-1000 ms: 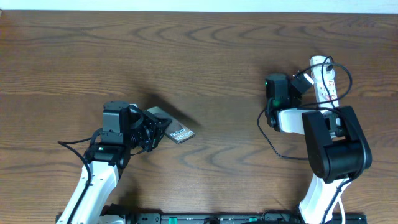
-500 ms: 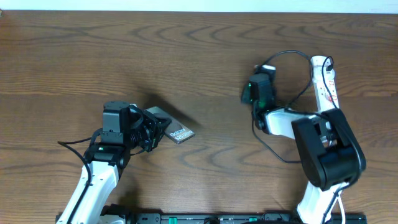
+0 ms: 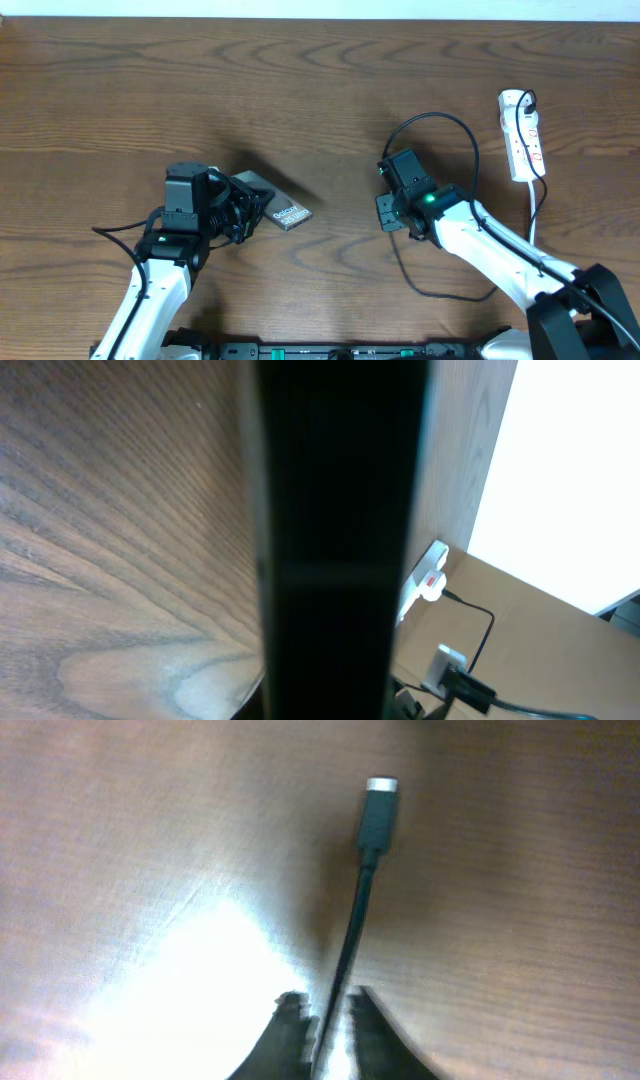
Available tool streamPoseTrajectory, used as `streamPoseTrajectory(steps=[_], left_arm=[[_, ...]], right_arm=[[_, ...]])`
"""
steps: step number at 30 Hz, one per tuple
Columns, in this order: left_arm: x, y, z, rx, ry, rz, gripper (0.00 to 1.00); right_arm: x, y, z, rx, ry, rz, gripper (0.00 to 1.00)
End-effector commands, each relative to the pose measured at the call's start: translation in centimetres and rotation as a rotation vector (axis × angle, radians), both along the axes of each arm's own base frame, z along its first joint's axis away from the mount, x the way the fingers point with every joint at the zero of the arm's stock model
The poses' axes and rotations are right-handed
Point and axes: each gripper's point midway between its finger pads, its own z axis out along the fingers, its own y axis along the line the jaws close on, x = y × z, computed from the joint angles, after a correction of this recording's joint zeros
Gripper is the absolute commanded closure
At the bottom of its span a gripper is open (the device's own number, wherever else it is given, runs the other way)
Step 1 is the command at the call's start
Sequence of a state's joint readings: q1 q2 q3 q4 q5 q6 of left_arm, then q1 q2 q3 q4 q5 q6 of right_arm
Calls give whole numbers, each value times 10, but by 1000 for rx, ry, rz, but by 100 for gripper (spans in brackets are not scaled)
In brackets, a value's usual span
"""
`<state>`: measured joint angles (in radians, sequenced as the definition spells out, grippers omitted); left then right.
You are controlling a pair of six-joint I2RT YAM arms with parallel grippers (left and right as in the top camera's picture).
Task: Plug charger to phone and switch on socket
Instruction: 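Move the right gripper to the black cable and grasp it, then lift the cable plug with the right gripper toward the phone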
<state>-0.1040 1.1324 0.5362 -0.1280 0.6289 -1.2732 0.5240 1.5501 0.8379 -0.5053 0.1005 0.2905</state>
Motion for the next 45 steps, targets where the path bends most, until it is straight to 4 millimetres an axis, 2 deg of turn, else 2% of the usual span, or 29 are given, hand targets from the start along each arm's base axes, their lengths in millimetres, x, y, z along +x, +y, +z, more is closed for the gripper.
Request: streamPoseTrajectory(steps=[1, 2, 3, 4, 9, 15, 17, 18, 19, 21, 27, 30, 32, 36, 38, 40, 45], left_arm=[[3, -2, 9, 2, -43, -22, 92], [3, -2, 9, 2, -43, -22, 93], [3, -2, 9, 2, -42, -23, 92], [3, -2, 9, -1, -42, -25, 92], [2, -3, 9, -3, -38, -27, 92], [1, -3, 8, -2, -35, -27, 92], [1, -3, 8, -2, -34, -27, 92], [1, -3, 8, -2, -35, -27, 92], [1, -3, 8, -2, -35, -27, 92], [1, -3, 8, -2, -34, -27, 92], [1, -3, 8, -2, -35, -27, 92], [1, -3, 8, -4, -34, -28, 92], [0, -5, 9, -11, -34, -36, 92], [0, -5, 10, -16, -33, -40, 92], [0, -5, 10, -16, -33, -40, 92], [-1, -6, 10, -19, -33, -43, 92], [-5, -12, 13, -53, -30, -76, 92]], right_arm=[[6, 8, 20, 40, -71, 18, 31], [12, 11, 26, 56, -104, 16, 23], [17, 13, 31, 71, -130, 14, 10], [23, 15, 35, 87, -156, 10, 1], [29, 19, 39, 152, -171, -87, 1], [12, 29, 32, 182, -95, -64, 1], [13, 28, 30, 173, -97, -70, 1], [13, 26, 29, 170, -96, -93, 6], [14, 20, 26, 158, -93, -151, 17], [13, 11, 18, 121, -79, -220, 26], [11, 6, -9, 82, -24, -277, 27], [7, 3, -32, 40, 23, -279, 32], [5, 2, -39, 25, 40, -280, 34], [8, 3, -41, 30, 33, -280, 37], [9, 4, -40, 34, 27, -280, 46], [9, 4, -41, 34, 29, -280, 63], [11, 6, -40, 42, 19, -279, 85]])
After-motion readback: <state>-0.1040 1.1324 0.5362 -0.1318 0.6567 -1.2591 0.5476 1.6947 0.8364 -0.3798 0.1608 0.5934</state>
